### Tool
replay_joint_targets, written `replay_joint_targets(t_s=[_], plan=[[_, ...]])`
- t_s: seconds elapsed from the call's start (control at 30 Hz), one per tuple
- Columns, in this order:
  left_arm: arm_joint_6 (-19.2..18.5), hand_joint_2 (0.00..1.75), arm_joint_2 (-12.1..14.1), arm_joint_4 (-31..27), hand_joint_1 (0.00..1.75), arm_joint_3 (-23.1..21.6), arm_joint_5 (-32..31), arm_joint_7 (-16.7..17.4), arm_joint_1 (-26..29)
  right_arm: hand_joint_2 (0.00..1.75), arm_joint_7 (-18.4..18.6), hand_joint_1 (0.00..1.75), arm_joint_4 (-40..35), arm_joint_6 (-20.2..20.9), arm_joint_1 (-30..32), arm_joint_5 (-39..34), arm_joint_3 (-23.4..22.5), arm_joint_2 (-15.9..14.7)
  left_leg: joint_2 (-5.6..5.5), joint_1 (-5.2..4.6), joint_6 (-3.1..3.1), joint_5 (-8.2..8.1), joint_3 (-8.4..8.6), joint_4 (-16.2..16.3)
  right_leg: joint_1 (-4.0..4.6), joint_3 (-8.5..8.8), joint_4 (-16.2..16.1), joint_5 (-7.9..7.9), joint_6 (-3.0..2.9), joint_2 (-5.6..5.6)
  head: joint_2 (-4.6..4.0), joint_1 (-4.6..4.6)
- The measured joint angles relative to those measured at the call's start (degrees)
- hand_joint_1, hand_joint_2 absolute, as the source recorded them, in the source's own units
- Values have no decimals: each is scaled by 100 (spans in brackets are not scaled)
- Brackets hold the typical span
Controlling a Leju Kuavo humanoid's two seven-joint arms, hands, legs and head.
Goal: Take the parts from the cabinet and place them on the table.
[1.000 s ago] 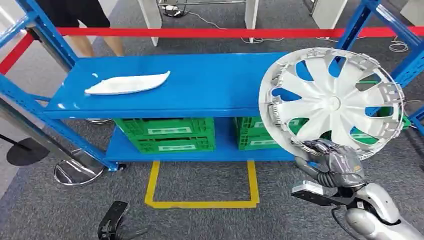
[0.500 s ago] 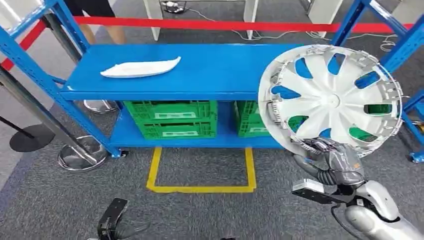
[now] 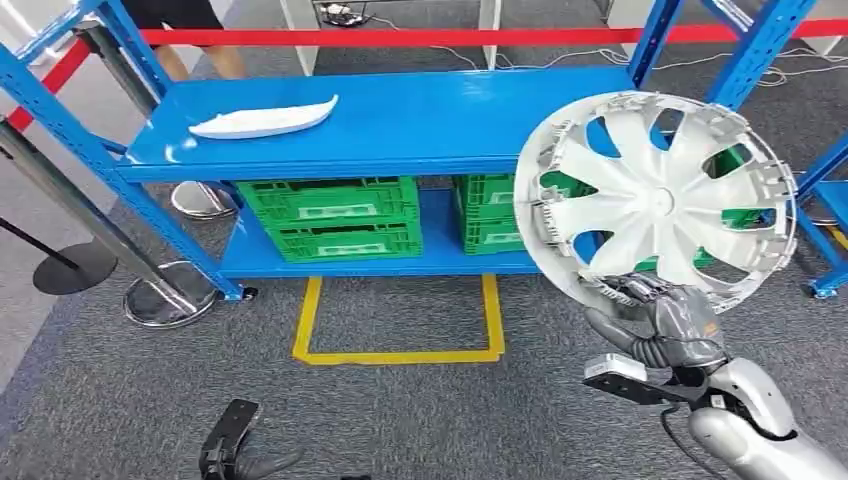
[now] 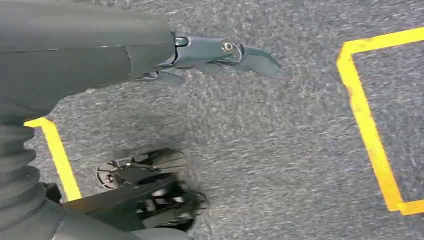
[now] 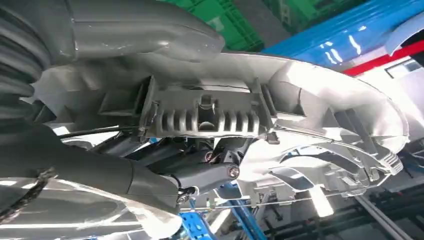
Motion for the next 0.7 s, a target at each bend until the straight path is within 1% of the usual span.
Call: replay_joint_targets(t_s=[0.03, 0.07, 0.1, 0.13, 0.2, 0.23, 0.27, 0.3, 0.33, 0.37, 0.4, 0.43, 0.47, 0.5, 0.53, 0.57, 0.6, 0.63, 0.67, 0.7], plan=[[0, 175, 0, -2, 0, 0, 0, 0, -5, 175, -32, 175, 0, 17, 0, -74, 0, 0, -7, -15, 62, 135, 392, -581, 16, -23, -1, 32, 5, 2, 0, 2], [2, 175, 0, -2, 0, 0, -2, 2, -16, 175, -70, 175, 0, 28, -1, -147, -4, 0, -28, -44, 163, 163, 767, -1164, 21, -30, -1, 56, 11, -3, 0, 2], [4, 175, 20, -2, 0, 0, -4, 2, -31, 175, -105, 175, 0, 35, -3, -221, -4, 2, -22, -47, 229, 7, 939, -1395, 34, -62, -3, 82, 45, -21, 2, 18], [11, 175, 4, -2, 0, 0, -7, 2, -41, 175, -133, 175, 0, 57, -24, -280, -9, 2, -22, -73, 199, 62, 895, -1420, -3, -68, -12, 117, 83, -23, 0, 2], [15, 175, 2, -2, 0, 0, -20, 9, -36, 175, -188, 175, 0, 111, -36, -332, -2, 4, -22, -108, 226, 72, 870, -1439, -27, -70, -36, 157, 144, -24, 0, -15], [15, 175, 2, -2, 0, 0, -22, 9, -39, 175, -197, 175, 0, 125, -34, -319, -4, 2, -19, -96, 267, 141, 883, -1535, -6, -58, -69, 187, 190, -23, 0, -11], [17, 175, -26, -4, 0, 0, -26, 9, -43, 175, -194, 175, 4, 125, -33, -299, -9, 0, 5, -46, 257, 228, 920, -1631, -16, -155, 1, 105, 189, -6, 0, -2], [20, 175, -22, -4, 0, 4, -28, 9, -52, 175, -192, 175, 4, 125, -42, -288, -13, 0, -14, -41, 305, 271, 898, -1662, -8, -256, 217, -96, 207, -2, 2, 20], [22, 175, -20, -4, 0, 7, -28, 9, -55, 175, -192, 175, 9, 125, -50, -277, -20, 0, -30, -41, 312, 292, 857, -1659, -9, -419, 617, -335, 218, 7, 2, 28], [26, 175, -26, -4, 0, 9, -28, 9, -47, 175, -194, 175, 11, 125, -47, -269, -24, 0, -42, -43, 313, 313, 820, -1651, -11, -621, 1107, -569, 239, 7, 0, 26], [28, 175, -28, -4, 0, 9, -31, 9, -38, 175, -199, 175, 20, 123, -44, -258, -24, 0, -64, -47, 312, 330, 786, -1642, -10, -789, 1520, -733, 261, 6, 0, 20], [33, 175, -28, -4, 0, 11, -33, 9, -28, 175, -203, 175, 28, 122, -43, -249, -24, 0, -102, -47, 301, 346, 757, -1628, -10, -841, 1688, -749, 274, 8, 0, 24], [33, 175, -35, -4, 0, 11, -39, 9, -18, 175, -203, 175, 42, 120, -44, -247, -24, 0, -140, -46, 290, 354, 735, -1609, -14, -739, 1558, -619, 283, 7, 2, 24], [37, 175, -44, -4, 0, 13, -42, 11, -16, 175, -201, 175, 50, 120, -43, -247, -28, 0, -194, -40, 284, 356, 715, -1577, -23, -504, 1169, -394, 290, 13, 0, 26], [42, 175, -50, -4, 0, 17, -48, 11, -20, 175, -201, 175, 50, 118, -43, -247, -37, 0, -243, -35, 274, 349, 694, -1528, -40, -210, 639, -158, 294, 61, 0, 24], [46, 175, -57, -4, 0, 22, -59, 11, -28, 175, -203, 175, 50, 118, -45, -247, -52, 0, -296, -30, 243, 328, 657, -1459, -68, 68, 114, -21, 299, 210, 0, 26], [50, 175, -55, -4, 0, 28, -74, 11, -44, 175, -205, 175, 61, 120, -55, -245, -50, 0, -342, -65, 206, 326, 575, -1411, -80, 175, 24, -180, 302, 435, 0, 24], [55, 175, -55, -4, 0, 35, -79, 24, -51, 175, -219, 175, 61, 118, -49, -242, -57, -2, -398, -64, 188, 348, 504, -1325, -85, 136, 24, -130, 235, 360, 2, 11], [57, 175, -55, -4, 0, 35, -87, 28, -46, 175, -219, 175, 68, 118, -33, -231, -61, 0, -440, -49, 158, 377, 475, -1334, -68, 112, 46, -123, 219, 304, 0, 13], [57, 175, -52, -4, 0, 35, -87, 31, -25, 175, -218, 175, 68, 118, -29, -234, -59, 0, -493, -38, 120, 401, 461, -1348, -46, 109, 60, -112, 191, 258, 0, 22]])
